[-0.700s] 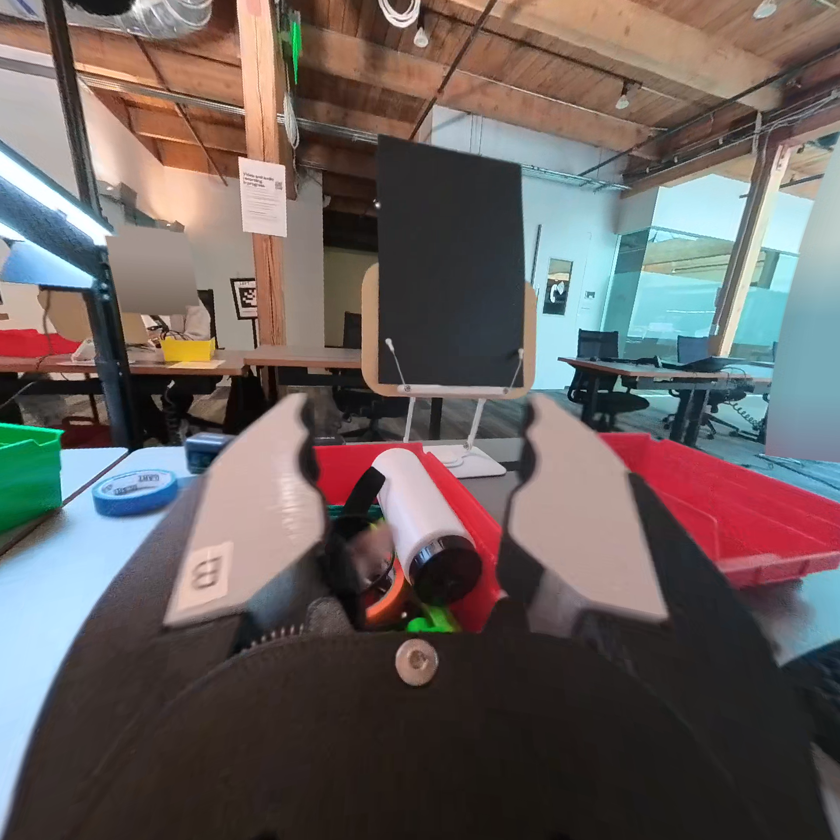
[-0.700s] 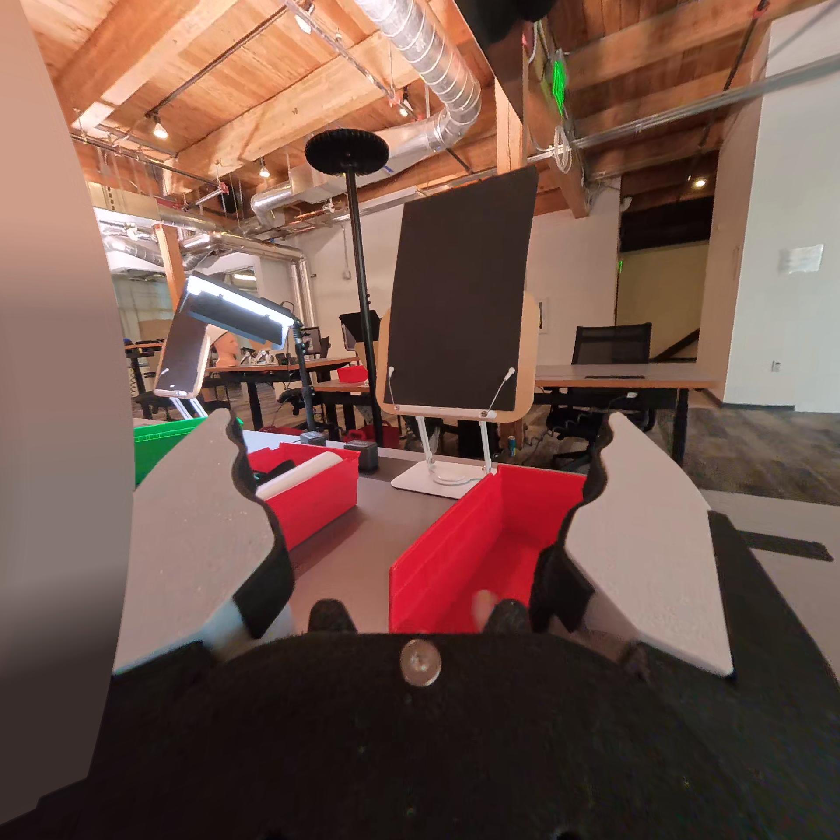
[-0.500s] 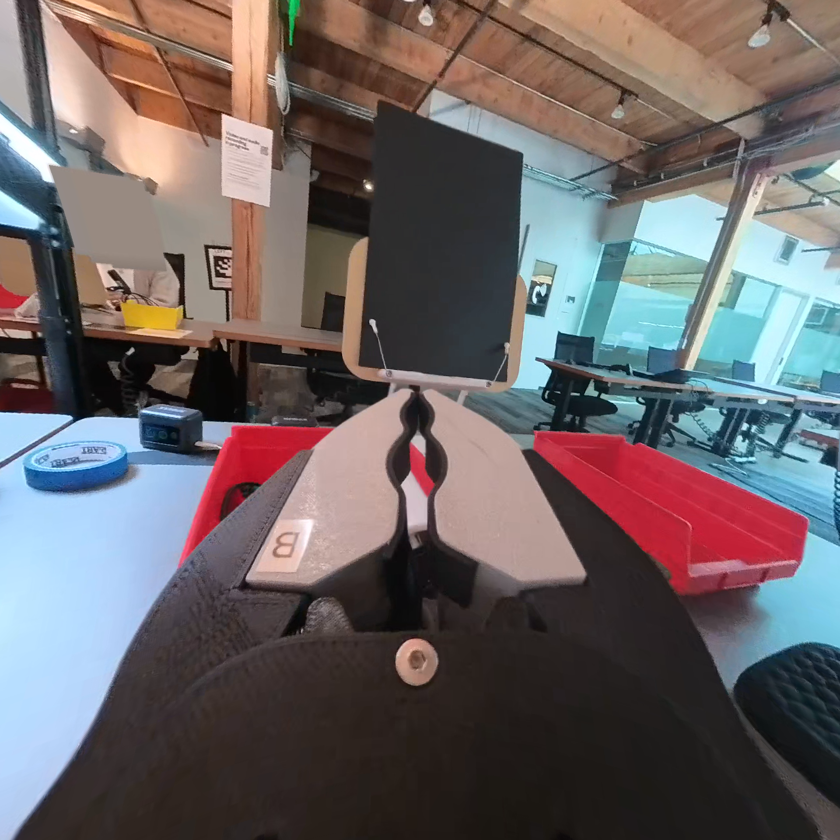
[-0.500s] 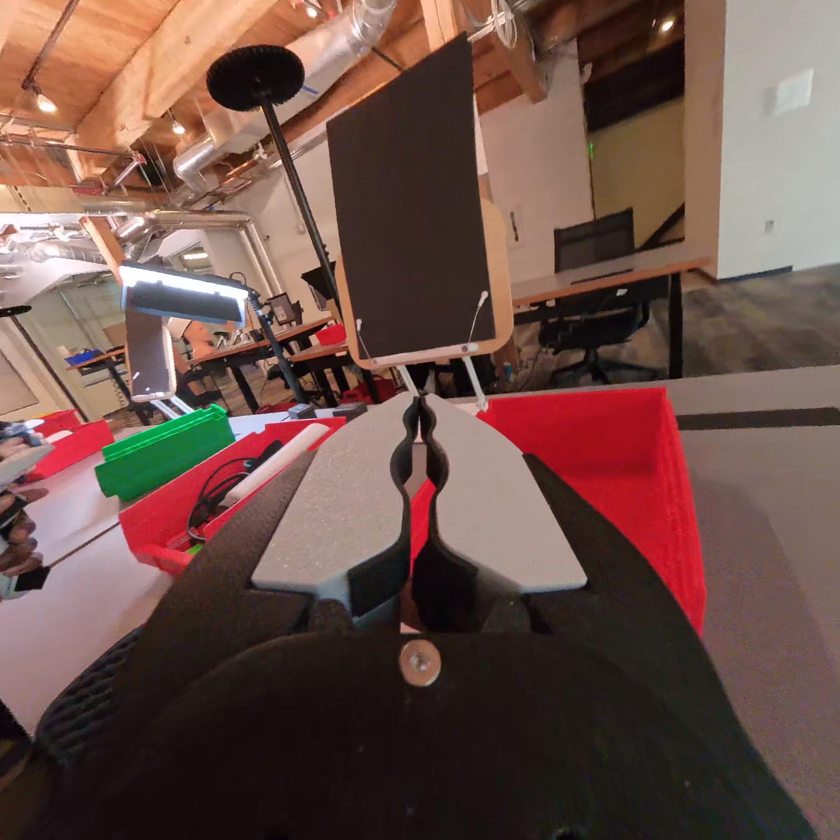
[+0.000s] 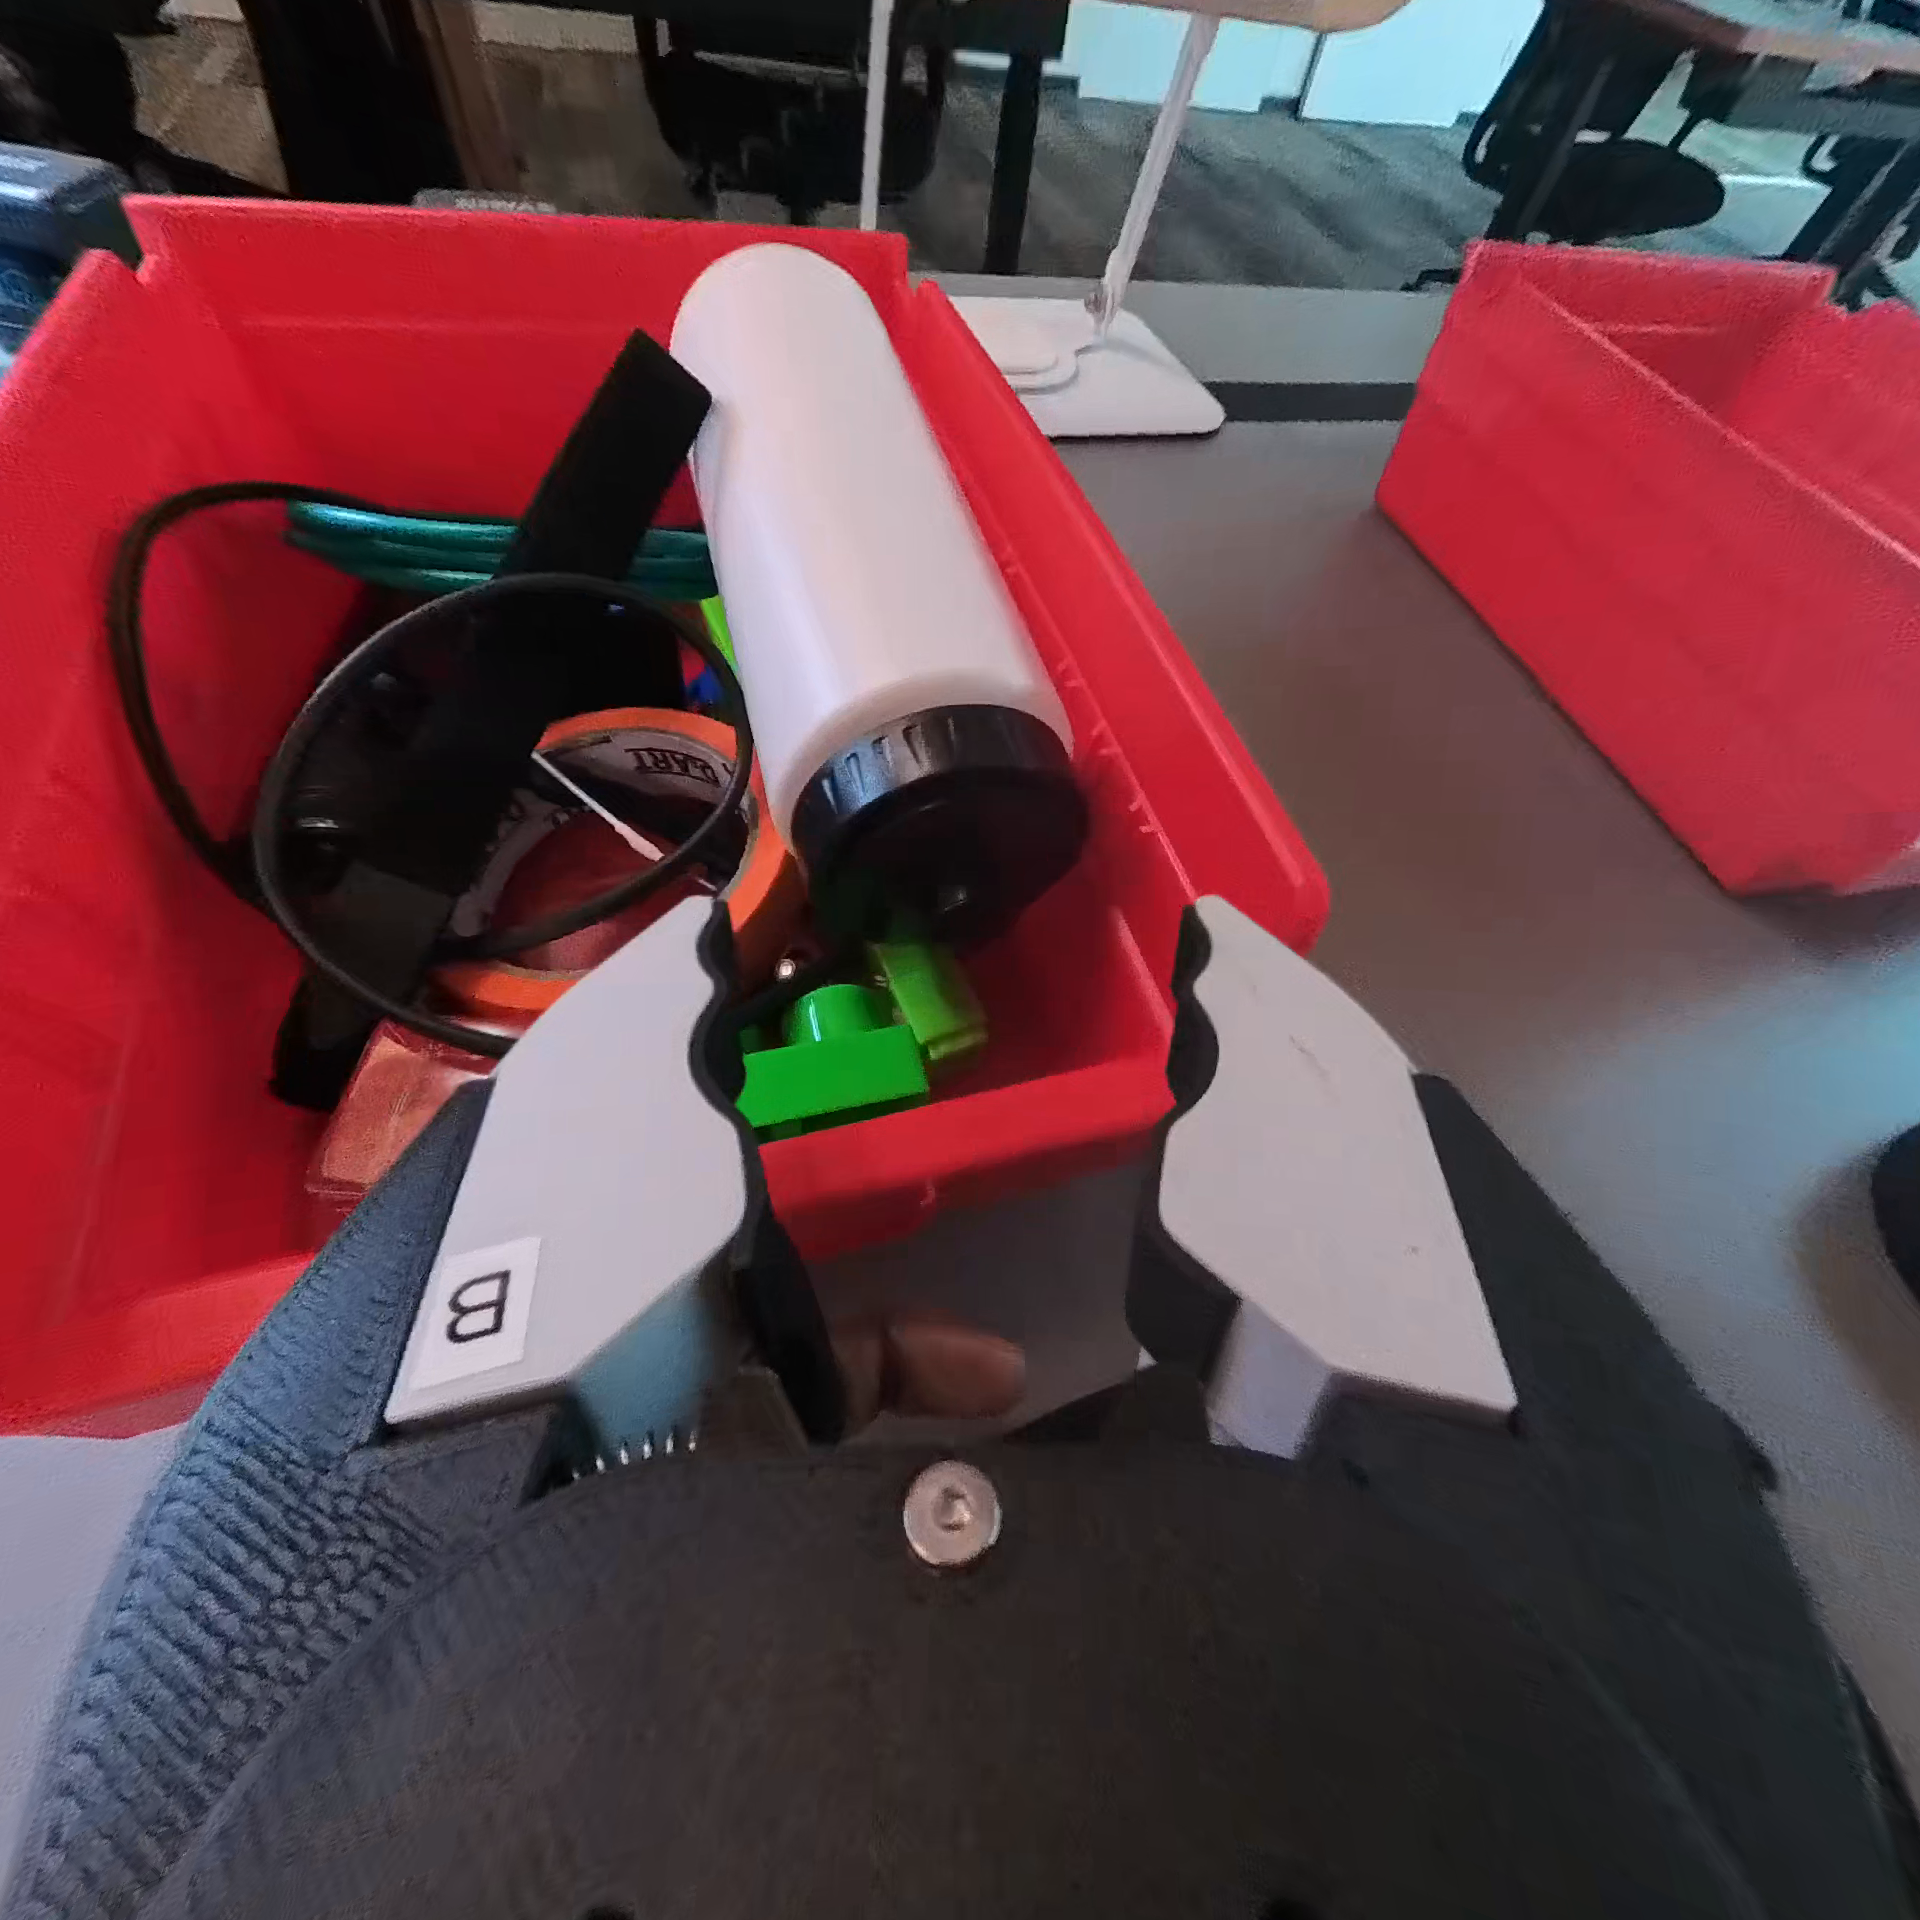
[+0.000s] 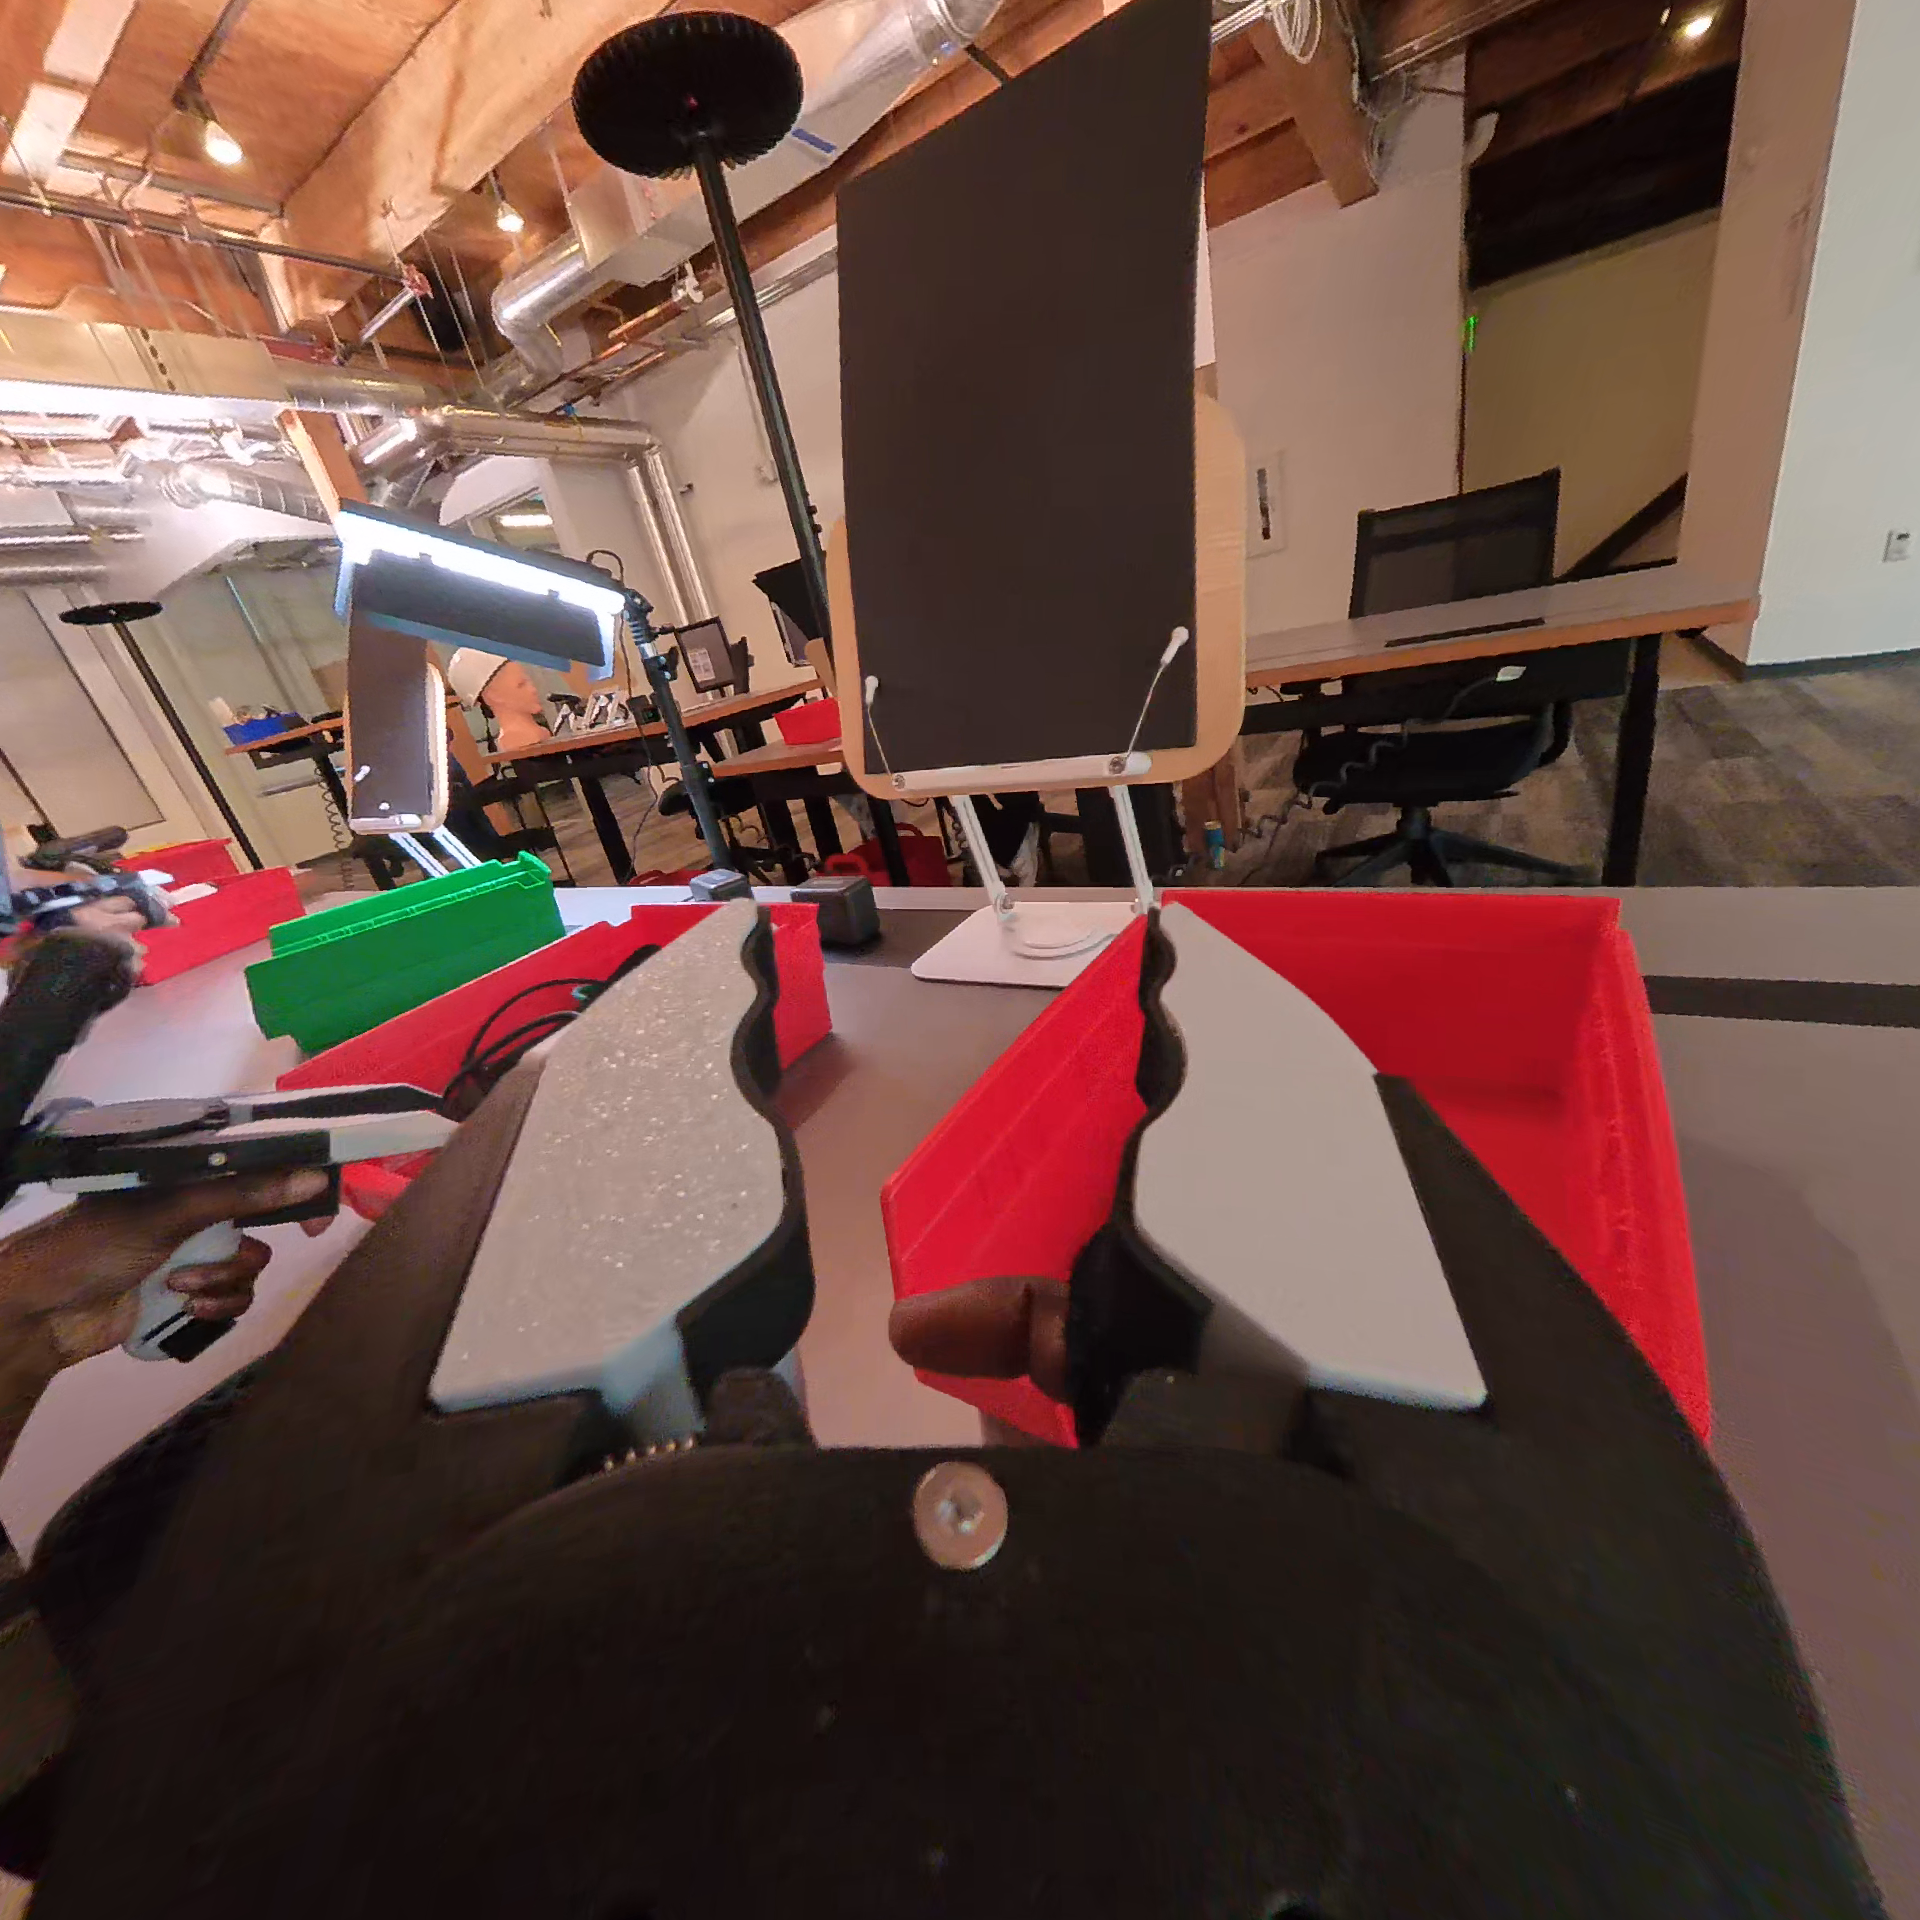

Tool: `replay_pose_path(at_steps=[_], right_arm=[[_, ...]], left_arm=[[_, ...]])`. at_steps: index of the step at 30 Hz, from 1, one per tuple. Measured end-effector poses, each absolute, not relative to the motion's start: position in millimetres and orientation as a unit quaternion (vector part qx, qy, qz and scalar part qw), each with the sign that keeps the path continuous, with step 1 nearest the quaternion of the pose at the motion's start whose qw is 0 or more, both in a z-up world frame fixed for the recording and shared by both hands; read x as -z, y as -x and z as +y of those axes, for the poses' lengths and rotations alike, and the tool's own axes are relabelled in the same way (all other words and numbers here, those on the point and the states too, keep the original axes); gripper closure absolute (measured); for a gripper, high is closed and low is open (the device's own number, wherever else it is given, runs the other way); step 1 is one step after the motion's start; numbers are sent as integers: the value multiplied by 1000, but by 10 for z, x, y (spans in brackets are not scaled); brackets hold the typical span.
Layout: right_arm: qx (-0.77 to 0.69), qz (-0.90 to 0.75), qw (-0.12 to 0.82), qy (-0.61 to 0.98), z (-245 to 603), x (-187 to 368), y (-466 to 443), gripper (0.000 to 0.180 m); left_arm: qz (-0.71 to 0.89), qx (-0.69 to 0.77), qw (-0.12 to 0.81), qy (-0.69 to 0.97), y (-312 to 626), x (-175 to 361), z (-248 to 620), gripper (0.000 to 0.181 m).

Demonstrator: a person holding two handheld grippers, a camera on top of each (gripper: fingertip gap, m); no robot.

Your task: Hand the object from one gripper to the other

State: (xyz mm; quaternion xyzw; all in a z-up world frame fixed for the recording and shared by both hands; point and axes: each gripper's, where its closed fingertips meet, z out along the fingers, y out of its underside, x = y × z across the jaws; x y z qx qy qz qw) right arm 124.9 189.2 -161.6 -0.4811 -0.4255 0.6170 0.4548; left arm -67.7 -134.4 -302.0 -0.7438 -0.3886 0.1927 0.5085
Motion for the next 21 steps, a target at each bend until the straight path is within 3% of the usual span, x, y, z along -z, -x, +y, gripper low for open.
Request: replay_pose_path(at_steps=[4, 16, 20, 21], right_arm=[[-594, -438, 477, 477, 1892, 1626, -1238, 105], [-601, -418, 483, 480, 1987, 1568, -1217, 108], [-599, -419, 489, 476, 1984, 1537, -1224, 109], [-597, -419, 491, 476, 1989, 1533, -1231, 109]], left_arm=[[-395, -225, 480, 750, 810, 3075, -1365, 100], [-375, -231, 460, 772, 917, 3144, -1157, 114], [-368, -266, 437, 777, 967, 3158, -1279, 137], [-373, -279, 439, 769, 999, 3123, -1347, 135]])
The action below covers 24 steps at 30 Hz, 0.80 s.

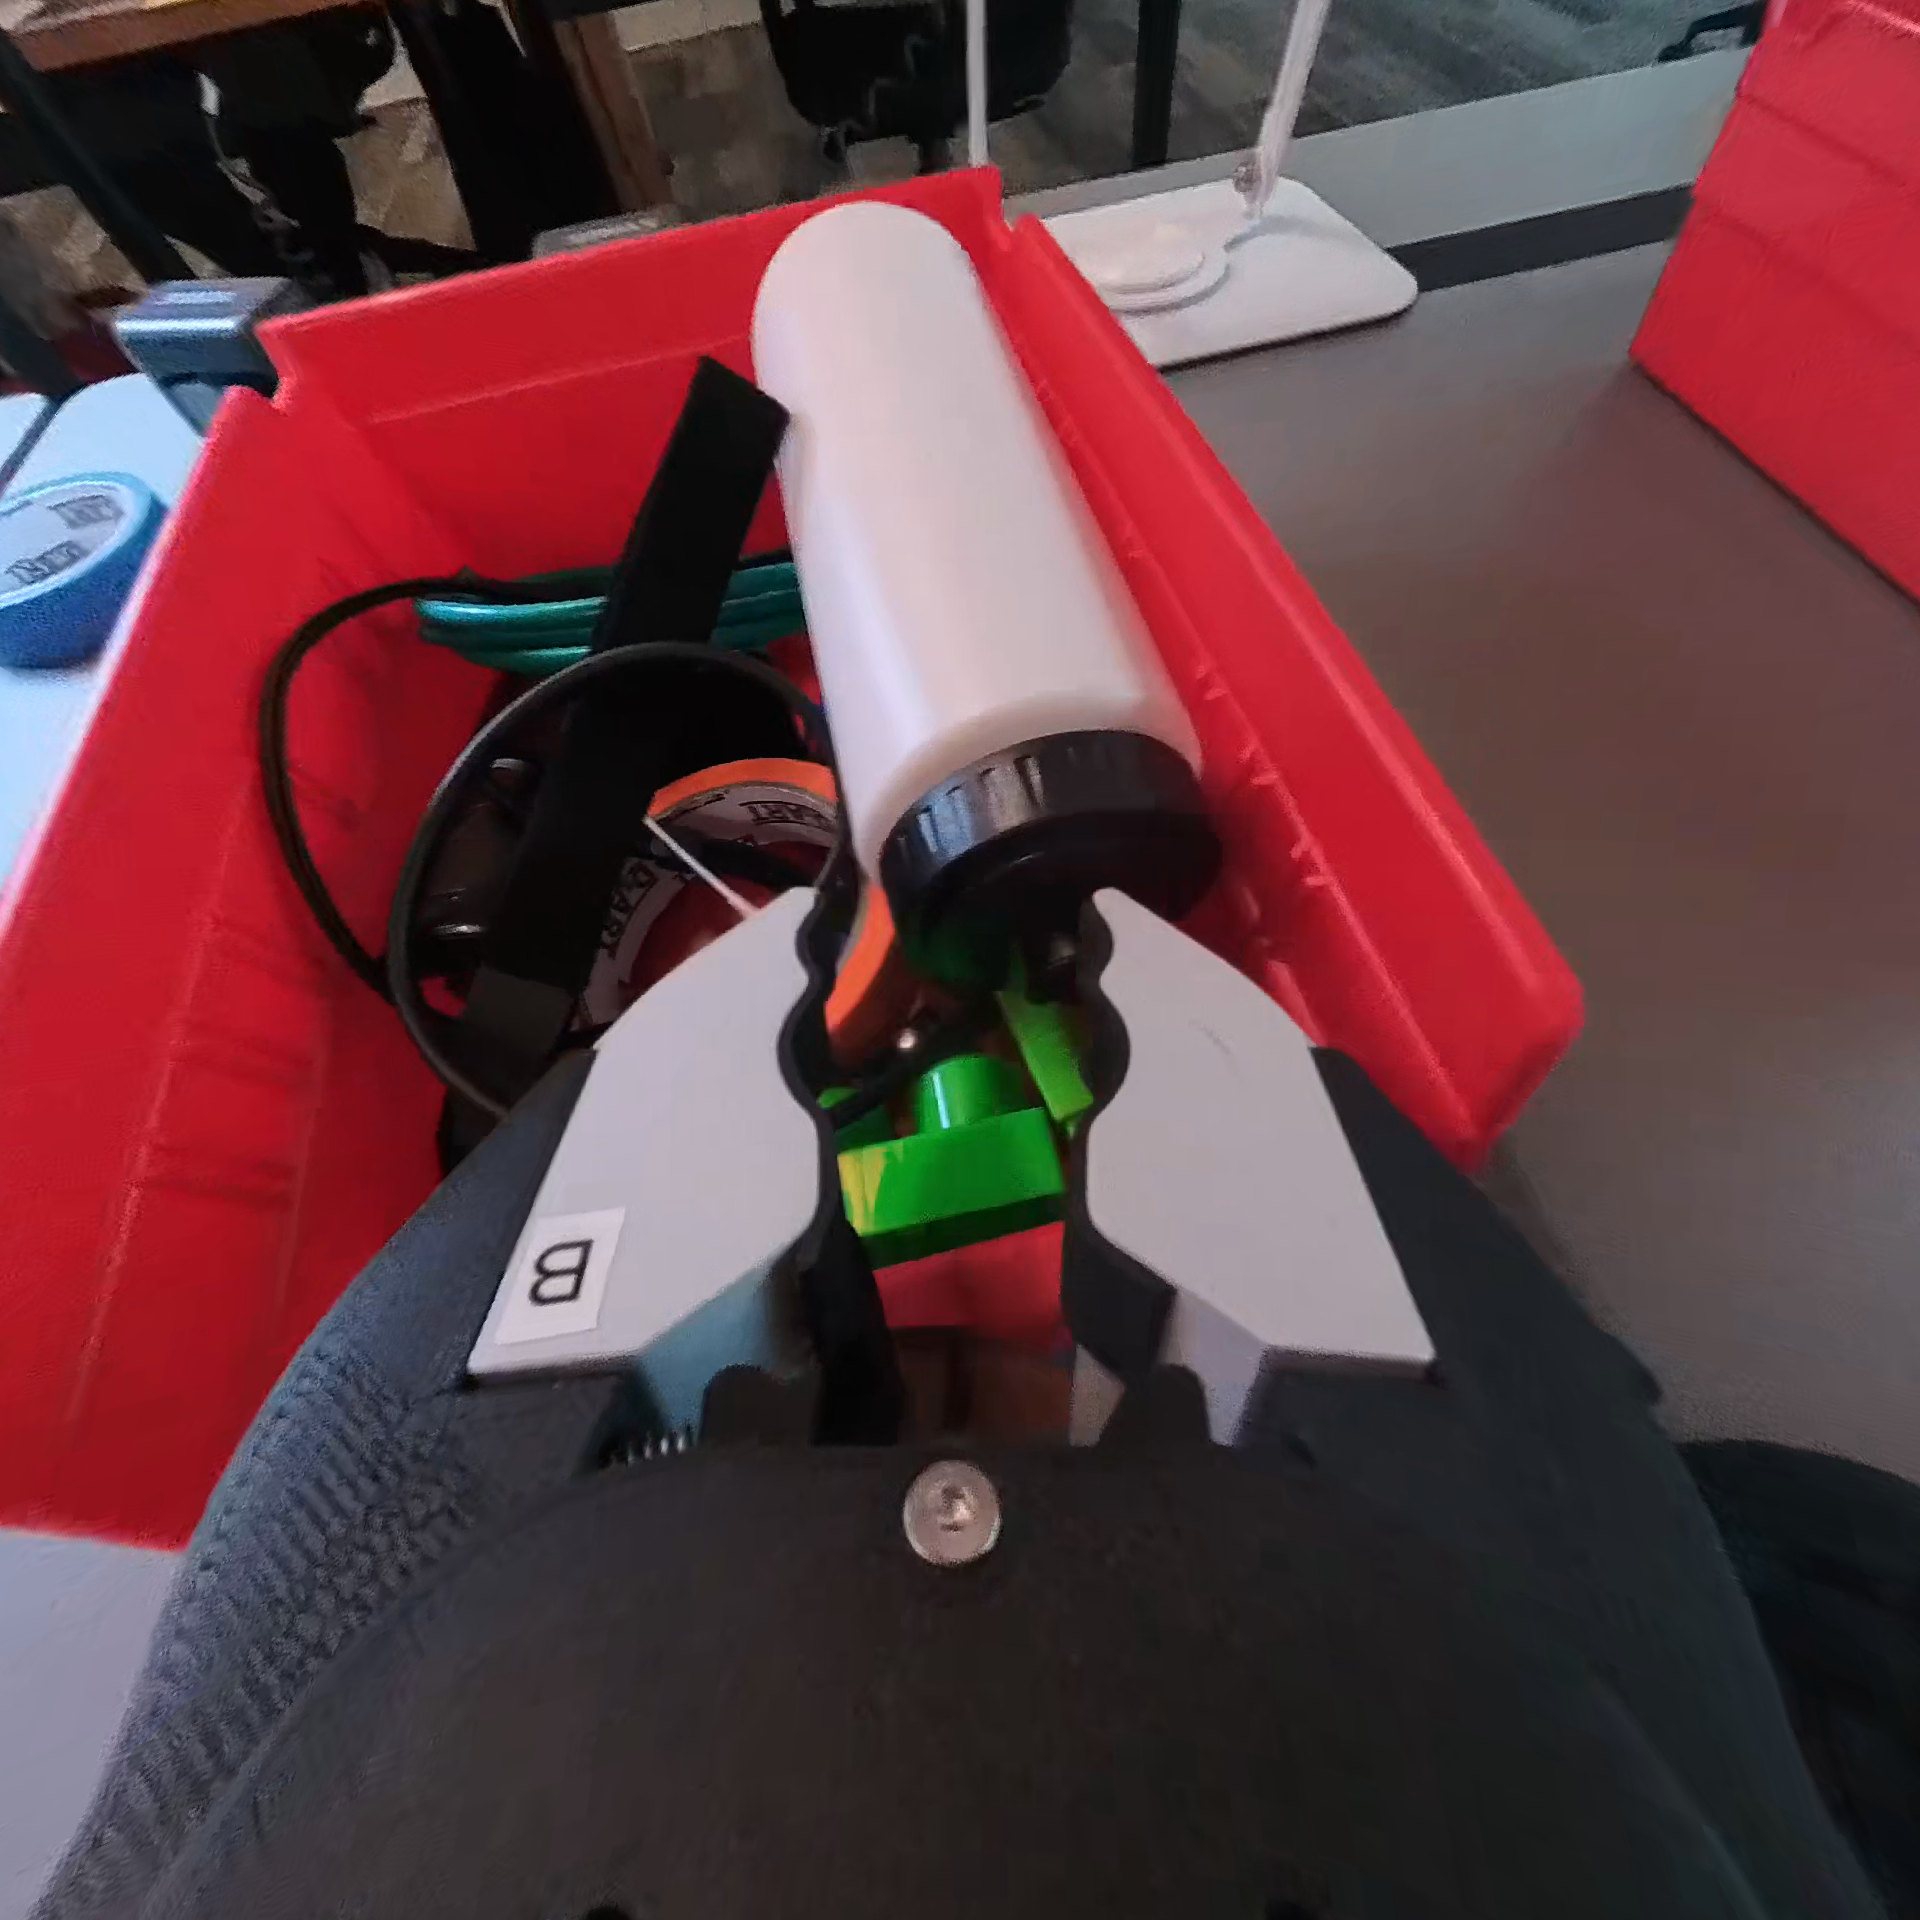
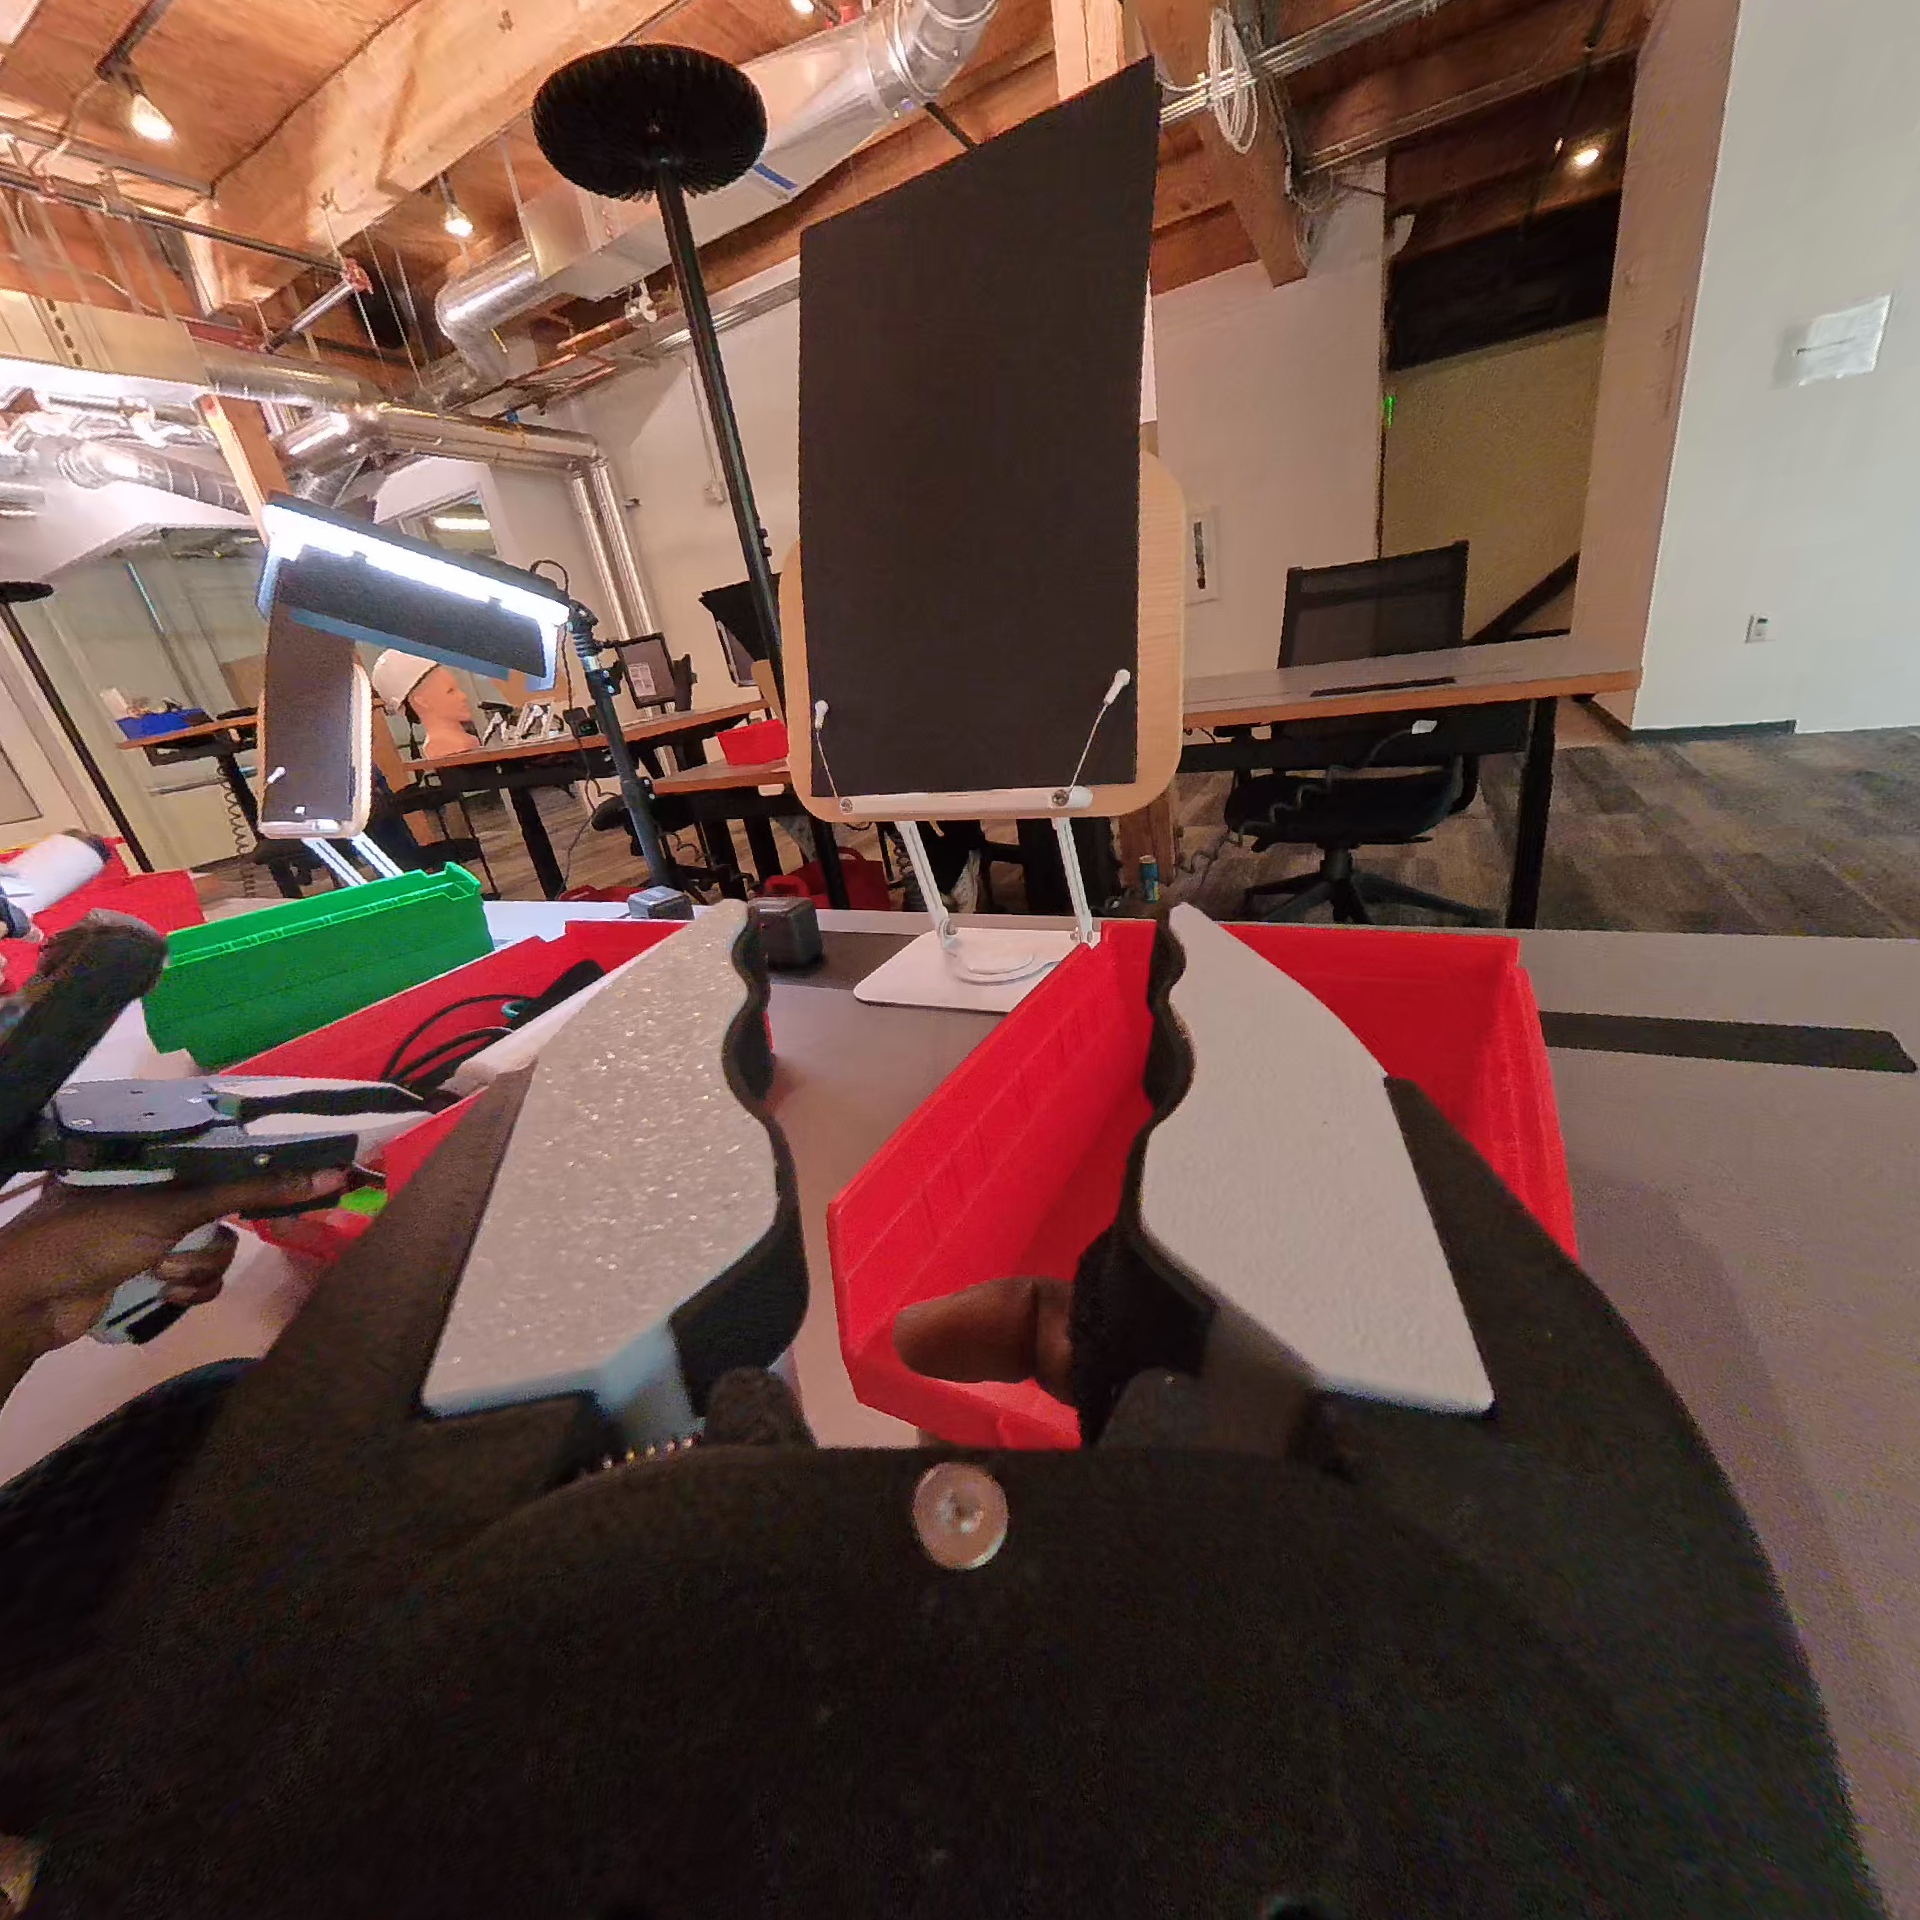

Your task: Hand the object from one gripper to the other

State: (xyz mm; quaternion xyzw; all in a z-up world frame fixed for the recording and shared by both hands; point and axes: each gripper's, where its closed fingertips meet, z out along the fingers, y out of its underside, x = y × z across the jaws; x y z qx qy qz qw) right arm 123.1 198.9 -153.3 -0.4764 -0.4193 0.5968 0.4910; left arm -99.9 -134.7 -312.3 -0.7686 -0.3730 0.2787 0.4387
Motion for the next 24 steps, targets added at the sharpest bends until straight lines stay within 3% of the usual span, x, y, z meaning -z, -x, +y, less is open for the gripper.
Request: replay_pose_path(at_steps=[1, 3, 13, 16, 20, 24], right_arm=[[-595, -418, 493, 477, 1998, 1531, -1238, 109], [-595, -415, 494, 479, 2016, 1531, -1252, 110], [-592, -418, 497, 478, 1990, 1531, -1250, 111], [-582, -414, 509, 480, 2027, 1517, -1287, 112], [-592, -401, 510, 478, 2047, 1481, -1321, 114], [-588, -399, 514, 479, 2068, 1470, -1335, 114]], left_arm=[[-385, -290, 437, 759, 1032, 3088, -1443, 146], [-409, -328, 421, 740, 1110, 3021, -1685, 146], [-389, -207, 505, 743, 932, 3017, -1154, 113], [-390, -225, 465, 763, 1008, 3137, -1133, 107], [-374, -258, 422, 785, 1076, 3198, -1152, 106], [-370, -254, 430, 783, 1084, 3109, -1237, 117]])
